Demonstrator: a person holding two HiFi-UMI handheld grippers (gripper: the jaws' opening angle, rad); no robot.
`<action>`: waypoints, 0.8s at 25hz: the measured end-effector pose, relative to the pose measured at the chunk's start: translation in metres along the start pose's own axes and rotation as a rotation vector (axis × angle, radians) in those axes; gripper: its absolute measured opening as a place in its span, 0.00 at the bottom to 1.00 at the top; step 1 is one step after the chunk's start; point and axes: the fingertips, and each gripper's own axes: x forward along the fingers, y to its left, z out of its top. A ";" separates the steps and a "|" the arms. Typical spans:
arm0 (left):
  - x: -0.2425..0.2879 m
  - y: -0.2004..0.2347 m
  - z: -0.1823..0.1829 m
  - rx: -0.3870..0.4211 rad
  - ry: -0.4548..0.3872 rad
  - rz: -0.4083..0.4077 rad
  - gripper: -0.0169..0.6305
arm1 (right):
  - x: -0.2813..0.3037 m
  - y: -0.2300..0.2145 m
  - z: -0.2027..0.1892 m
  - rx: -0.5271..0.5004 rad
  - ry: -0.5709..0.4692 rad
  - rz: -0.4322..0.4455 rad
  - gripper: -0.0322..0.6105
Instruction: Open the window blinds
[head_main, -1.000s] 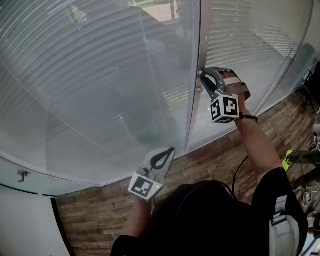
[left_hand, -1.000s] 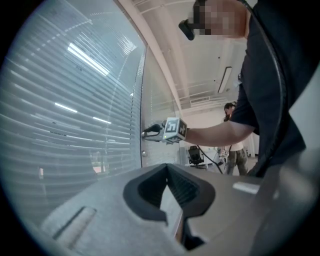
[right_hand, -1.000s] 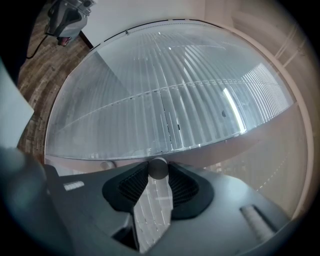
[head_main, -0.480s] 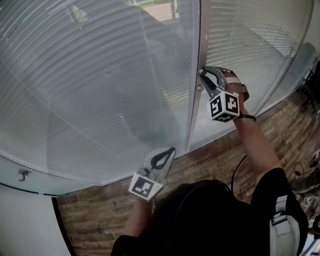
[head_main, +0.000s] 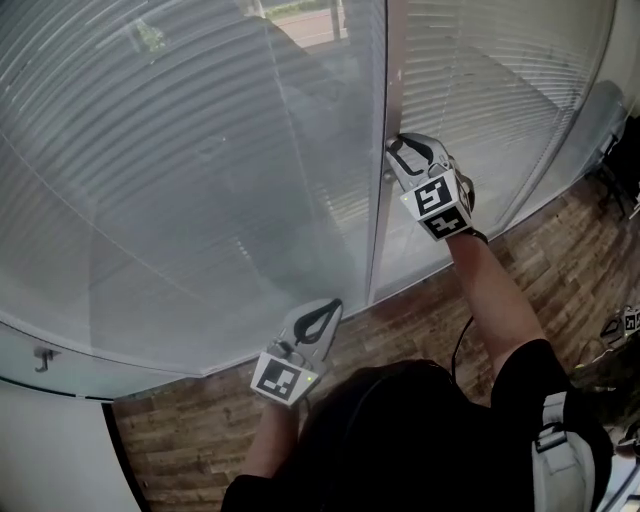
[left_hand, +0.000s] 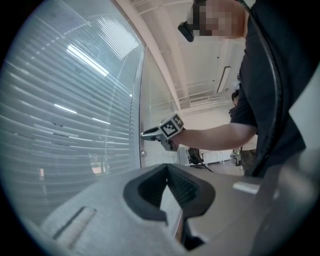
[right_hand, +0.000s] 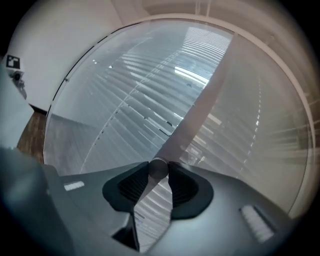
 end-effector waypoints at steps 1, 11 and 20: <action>0.000 0.000 0.000 0.001 0.001 0.000 0.03 | 0.001 0.000 -0.001 0.056 -0.008 0.003 0.24; 0.004 -0.004 0.000 0.005 0.003 -0.023 0.03 | 0.003 -0.007 -0.011 0.441 -0.050 0.012 0.24; 0.004 -0.007 0.000 0.001 0.003 -0.032 0.03 | 0.006 -0.006 -0.004 0.701 -0.101 0.022 0.24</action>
